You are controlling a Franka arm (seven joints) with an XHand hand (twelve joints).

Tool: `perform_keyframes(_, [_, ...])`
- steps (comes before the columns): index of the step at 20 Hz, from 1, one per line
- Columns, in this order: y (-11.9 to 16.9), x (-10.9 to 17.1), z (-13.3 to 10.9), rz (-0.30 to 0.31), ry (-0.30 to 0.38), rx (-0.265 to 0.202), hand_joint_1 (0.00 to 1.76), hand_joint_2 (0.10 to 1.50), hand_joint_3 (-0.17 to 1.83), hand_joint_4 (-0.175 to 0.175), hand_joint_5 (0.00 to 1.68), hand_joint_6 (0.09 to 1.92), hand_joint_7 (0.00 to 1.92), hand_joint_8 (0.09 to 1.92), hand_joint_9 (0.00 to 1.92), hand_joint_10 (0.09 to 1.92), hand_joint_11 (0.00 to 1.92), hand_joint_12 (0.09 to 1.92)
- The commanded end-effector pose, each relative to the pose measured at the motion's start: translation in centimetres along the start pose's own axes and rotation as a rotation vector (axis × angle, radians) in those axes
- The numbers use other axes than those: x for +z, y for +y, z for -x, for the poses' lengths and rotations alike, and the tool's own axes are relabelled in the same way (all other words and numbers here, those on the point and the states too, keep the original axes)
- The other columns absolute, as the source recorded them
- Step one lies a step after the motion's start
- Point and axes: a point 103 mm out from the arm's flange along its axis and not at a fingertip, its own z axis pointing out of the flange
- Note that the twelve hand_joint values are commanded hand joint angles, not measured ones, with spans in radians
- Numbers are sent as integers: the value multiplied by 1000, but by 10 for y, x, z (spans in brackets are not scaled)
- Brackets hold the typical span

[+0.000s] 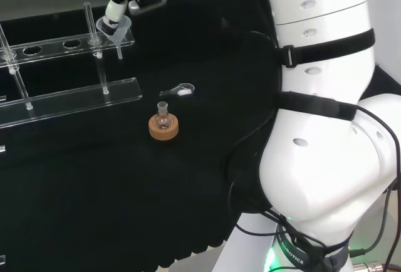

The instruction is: Pick up the funnel from the transparent funnel stand.

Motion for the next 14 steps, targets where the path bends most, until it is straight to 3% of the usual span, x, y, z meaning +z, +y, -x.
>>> perform_keyframes(1, [0, 4, -12, -16, -43, 22, 594, 766, 223, -42, 1, 87, 0, 344, 108, 908, 302, 1511])
perform_keyframes(14, [11, 12, -22, -31, -61, 37, 633, 752, 232, -40, 16, 87, 0, 382, 148, 927, 378, 1506])
